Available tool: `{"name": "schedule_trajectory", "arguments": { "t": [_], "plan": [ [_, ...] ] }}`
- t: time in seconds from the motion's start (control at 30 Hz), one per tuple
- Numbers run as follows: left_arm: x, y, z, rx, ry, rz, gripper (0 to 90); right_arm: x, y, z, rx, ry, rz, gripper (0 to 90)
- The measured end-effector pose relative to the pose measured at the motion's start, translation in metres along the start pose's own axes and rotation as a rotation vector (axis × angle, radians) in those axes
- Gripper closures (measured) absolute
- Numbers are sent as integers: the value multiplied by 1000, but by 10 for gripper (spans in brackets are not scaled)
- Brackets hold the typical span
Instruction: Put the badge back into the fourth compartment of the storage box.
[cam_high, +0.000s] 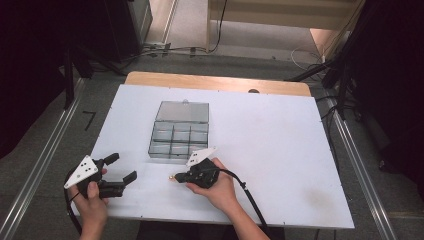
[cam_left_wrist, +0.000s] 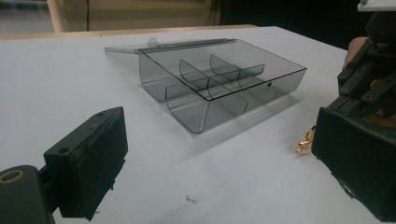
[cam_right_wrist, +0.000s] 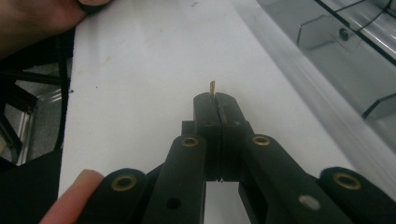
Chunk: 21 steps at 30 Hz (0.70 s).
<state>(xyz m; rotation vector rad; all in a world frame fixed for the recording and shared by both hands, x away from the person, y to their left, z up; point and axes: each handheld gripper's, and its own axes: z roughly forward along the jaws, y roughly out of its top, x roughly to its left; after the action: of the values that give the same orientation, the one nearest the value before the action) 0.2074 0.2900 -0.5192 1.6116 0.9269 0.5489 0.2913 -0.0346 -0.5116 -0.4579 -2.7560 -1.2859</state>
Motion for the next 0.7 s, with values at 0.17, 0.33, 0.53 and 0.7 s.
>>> {"name": "schedule_trajectory", "arguments": {
  "t": [0.17,0.33,0.53,0.7],
  "plan": [
    [0,0,0,-1,-1,0,42,1,1,-3,-8,-5,0,875],
    [-1,0,0,-4,5,3,42,2,2,-6,-20,-6,-7,876],
    [-2,0,0,1,6,7,23,3,3,-9,-27,-13,-8,877],
    [-2,0,0,0,9,13,12,3,5,-11,-38,-18,-7,878]
  ]
}}
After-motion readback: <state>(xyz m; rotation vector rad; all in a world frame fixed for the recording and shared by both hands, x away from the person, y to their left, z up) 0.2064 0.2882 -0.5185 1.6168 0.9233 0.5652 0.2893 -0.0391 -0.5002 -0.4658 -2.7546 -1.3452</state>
